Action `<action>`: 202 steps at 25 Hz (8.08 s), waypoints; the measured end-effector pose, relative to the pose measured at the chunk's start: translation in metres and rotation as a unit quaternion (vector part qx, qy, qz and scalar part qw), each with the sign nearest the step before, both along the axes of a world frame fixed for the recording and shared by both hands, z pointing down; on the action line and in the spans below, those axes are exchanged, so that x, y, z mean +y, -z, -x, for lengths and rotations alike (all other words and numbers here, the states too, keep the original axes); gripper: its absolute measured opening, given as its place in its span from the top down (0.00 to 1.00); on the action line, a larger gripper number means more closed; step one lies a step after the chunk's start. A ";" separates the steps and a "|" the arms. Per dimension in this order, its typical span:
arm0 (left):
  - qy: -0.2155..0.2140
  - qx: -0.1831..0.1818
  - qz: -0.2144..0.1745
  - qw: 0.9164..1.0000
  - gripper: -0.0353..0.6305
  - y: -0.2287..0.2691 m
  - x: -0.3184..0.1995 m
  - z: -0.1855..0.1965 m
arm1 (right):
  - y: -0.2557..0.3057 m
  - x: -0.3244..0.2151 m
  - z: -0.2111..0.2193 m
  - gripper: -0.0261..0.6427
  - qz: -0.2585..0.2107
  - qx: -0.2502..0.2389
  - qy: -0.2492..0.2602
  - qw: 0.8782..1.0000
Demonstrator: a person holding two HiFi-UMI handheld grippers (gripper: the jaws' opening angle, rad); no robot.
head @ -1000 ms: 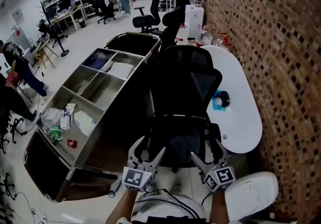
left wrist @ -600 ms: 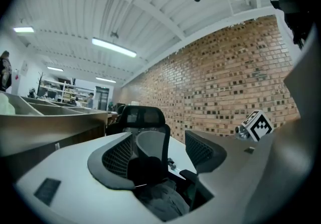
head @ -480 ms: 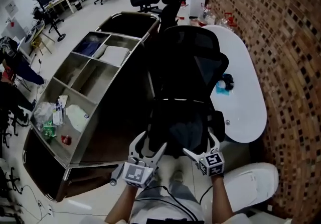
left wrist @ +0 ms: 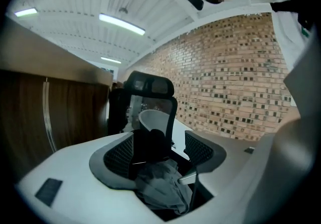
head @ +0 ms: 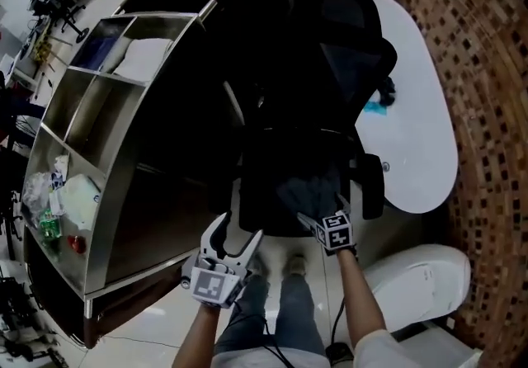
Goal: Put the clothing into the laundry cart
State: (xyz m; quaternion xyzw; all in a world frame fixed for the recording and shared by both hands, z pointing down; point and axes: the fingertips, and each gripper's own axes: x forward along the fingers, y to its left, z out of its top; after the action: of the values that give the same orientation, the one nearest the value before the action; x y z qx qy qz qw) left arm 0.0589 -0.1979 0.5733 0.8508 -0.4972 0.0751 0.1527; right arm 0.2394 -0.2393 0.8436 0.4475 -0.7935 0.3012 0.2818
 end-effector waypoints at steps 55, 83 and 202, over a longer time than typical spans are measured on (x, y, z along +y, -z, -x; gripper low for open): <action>0.015 0.037 0.031 0.999 0.56 -0.058 0.000 0.049 | 0.036 -0.098 0.014 0.68 -0.067 -0.159 -0.115 0.978; 0.064 0.004 -0.198 0.978 0.58 0.251 0.050 0.089 | 0.538 0.065 0.019 0.68 -0.407 -0.163 -0.093 0.894; -0.049 -0.006 -0.199 0.979 0.58 0.209 0.039 0.020 | 0.468 0.081 0.025 0.42 -0.422 -0.053 -0.110 0.899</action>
State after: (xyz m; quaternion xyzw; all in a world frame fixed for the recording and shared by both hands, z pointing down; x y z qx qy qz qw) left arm 0.0385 -0.1590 0.3643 0.8871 -0.4607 -0.0131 -0.0263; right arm 0.2145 -0.1585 0.3759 0.5920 -0.8058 -0.0091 -0.0108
